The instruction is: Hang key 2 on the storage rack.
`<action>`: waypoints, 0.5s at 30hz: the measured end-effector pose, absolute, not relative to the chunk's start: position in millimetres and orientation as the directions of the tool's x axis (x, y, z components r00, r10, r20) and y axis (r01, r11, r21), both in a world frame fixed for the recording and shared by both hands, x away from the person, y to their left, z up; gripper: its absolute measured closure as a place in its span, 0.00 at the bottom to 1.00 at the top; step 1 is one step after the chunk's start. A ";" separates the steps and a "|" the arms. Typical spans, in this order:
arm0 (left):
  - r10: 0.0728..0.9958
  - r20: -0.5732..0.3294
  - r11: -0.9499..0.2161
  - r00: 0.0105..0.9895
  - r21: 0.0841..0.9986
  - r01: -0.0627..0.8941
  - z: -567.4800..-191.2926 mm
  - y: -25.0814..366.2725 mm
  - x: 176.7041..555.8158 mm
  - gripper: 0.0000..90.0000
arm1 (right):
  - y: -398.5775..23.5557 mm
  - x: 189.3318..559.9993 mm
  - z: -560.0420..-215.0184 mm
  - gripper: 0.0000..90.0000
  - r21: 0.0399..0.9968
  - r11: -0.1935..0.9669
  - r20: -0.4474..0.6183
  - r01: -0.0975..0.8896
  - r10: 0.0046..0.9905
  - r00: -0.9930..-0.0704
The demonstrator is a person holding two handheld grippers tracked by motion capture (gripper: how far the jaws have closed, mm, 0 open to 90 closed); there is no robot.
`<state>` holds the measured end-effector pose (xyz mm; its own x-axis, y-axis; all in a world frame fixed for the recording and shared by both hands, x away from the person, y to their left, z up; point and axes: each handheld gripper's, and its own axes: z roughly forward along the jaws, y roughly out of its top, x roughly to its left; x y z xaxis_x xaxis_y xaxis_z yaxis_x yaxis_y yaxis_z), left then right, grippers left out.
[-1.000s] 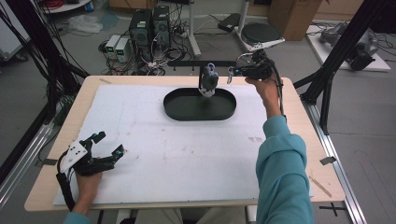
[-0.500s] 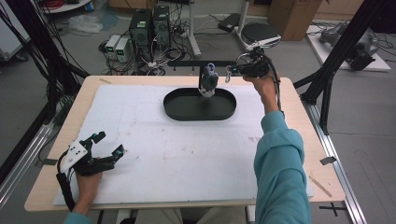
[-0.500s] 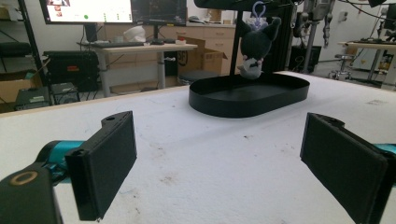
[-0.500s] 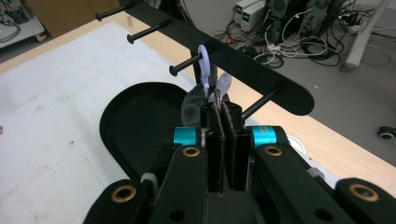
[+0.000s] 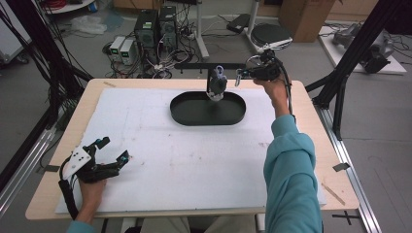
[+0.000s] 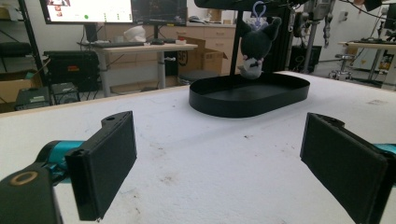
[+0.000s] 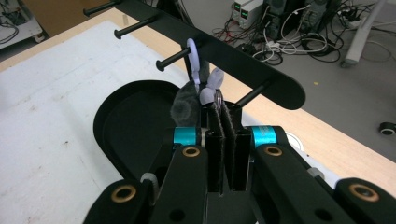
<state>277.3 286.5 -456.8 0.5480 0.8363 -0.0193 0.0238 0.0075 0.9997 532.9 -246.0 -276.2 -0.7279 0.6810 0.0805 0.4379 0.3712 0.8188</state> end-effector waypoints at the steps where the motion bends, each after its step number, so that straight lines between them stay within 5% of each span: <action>1: 0.836 -0.020 0.008 0.548 1.000 0.024 -456.7 286.5 277.3 0.12 | -246.4 533.0 -276.1 0.99 0.819 0.370 0.083 0.439 0.681 -0.728; 15: 0.836 -0.016 0.003 0.549 1.000 0.024 -456.6 286.6 277.2 0.12 | -250.1 537.4 -280.6 0.99 0.814 0.359 0.092 0.456 0.696 -0.712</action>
